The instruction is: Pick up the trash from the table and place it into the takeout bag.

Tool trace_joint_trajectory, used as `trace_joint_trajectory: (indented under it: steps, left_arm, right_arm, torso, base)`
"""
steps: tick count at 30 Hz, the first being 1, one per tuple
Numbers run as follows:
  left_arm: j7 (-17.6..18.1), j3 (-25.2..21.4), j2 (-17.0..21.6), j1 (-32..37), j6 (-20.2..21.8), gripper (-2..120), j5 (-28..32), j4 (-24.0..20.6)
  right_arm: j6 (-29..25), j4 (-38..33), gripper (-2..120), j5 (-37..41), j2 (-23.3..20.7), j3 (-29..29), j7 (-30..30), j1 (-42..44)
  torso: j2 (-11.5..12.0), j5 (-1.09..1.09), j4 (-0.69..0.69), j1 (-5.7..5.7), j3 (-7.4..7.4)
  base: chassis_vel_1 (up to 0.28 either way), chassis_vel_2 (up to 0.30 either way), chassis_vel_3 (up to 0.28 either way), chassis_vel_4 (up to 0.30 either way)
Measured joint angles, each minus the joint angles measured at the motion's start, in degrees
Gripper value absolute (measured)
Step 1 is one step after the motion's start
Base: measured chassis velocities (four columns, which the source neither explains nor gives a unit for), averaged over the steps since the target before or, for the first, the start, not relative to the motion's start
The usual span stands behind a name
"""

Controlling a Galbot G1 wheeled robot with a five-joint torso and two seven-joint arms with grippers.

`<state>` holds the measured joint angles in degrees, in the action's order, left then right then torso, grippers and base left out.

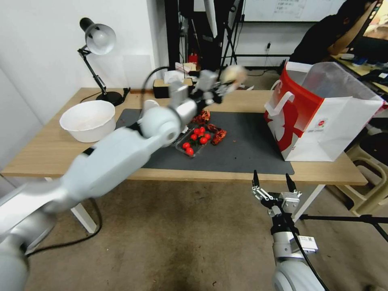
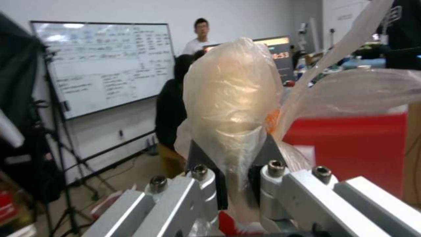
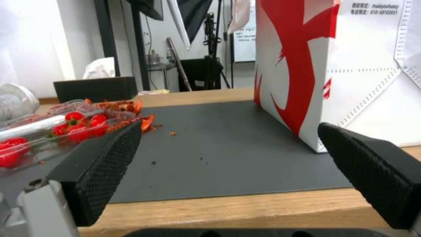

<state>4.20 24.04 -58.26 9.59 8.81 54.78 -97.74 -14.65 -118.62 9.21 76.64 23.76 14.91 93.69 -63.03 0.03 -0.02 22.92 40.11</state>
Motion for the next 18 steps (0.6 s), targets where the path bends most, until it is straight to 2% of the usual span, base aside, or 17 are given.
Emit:
trace_joint_trajectory:
  steps: [2, 3, 6, 7, 9, 10, 13, 14, 17, 18]
  left_arm:
    - [0.1, 5.1, -5.0, -6.2, -0.1, 6, 1.1, 4.7]
    - [0.1, 5.1, -5.0, -6.2, -0.1, 6, 1.1, 4.7]
    - [-0.1, 9.3, -13.6, -12.5, -0.6, 6, 2.6, 11.3]
    - [-0.1, 9.3, -13.6, -12.5, -0.6, 6, 2.6, 11.3]
    - [-0.5, 10.7, -18.2, -14.6, -0.9, 6, 3.2, 14.6]
    - [-0.5, 10.7, -18.2, -14.6, -0.9, 6, 3.2, 14.6]
    - [-1.3, 12.0, -24.5, -16.5, -1.7, 6, 3.3, 19.9]
    - [-1.3, 12.0, -24.5, -16.5, -1.7, 6, 3.3, 19.9]
    - [-2.1, 12.4, -31.0, -17.5, -2.1, 6, 3.1, 26.8]
    - [-2.1, 12.4, -31.0, -17.5, -2.1, 6, 3.1, 26.8]
  right_arm:
    - [0.2, 0.4, 100, 0.0, 0.0, 0.1, 0.1, -0.6]
    - [0.2, 0.4, 100, 0.0, 0.0, 0.1, 0.1, -0.6]
    - [0.3, 1.0, 100, 0.0, 0.3, 0.1, 0.1, -1.1]
    - [0.3, 1.0, 100, 0.0, 0.3, 0.1, 0.1, -1.1]
    - [0.3, 1.2, 100, 0.0, 0.3, 0.1, 0.1, -1.3]
    - [0.3, 1.2, 100, 0.0, 0.3, 0.1, 0.1, -1.3]
    - [0.4, 1.3, 100, 0.0, 0.4, 0.2, 0.2, -1.4]
    - [0.4, 1.3, 100, 0.0, 0.4, 0.2, 0.2, -1.4]
    - [0.4, 1.3, 100, 0.0, 0.5, 0.2, 0.2, -1.4]
    - [0.4, 1.3, 100, 0.0, 0.5, 0.2, 0.2, -1.4]
  torso:
    - [0.0, 0.0, 0.02, 0.0, 0.0]
    - [0.0, 0.0, 0.02, 0.0, 0.0]
    - [0.0, 0.0, 0.03, 0.0, 0.0]
    - [0.0, 0.0, 0.03, 0.0, 0.0]
    - [0.0, 0.0, 0.01, 0.0, 0.0]
    - [0.0, 0.0, 0.01, 0.0, 0.0]
    - [0.0, -0.01, 0.02, 0.0, 0.0]
    - [0.0, -0.01, 0.02, 0.0, 0.0]
    - [0.0, -0.01, 0.02, 0.0, -0.01]
    - [0.0, -0.01, 0.02, 0.0, -0.01]
  base:
    - [0.0, 0.0, 0.0, 0.0]
    - [0.0, 0.0, 0.0, 0.0]
    - [0.0, 0.0, 0.0, 0.0]
    - [0.0, 0.0, 0.0, 0.0]
    - [0.0, 0.0, 0.0, 0.0]
    - [0.0, 0.0, 0.0, 0.0]
    - [0.0, 0.0, 0.0, 0.0]
    - [0.0, 0.0, 0.0, 0.0]
    - [0.0, 0.0, 0.0, 0.0]
    - [0.0, 0.0, 0.0, 0.0]
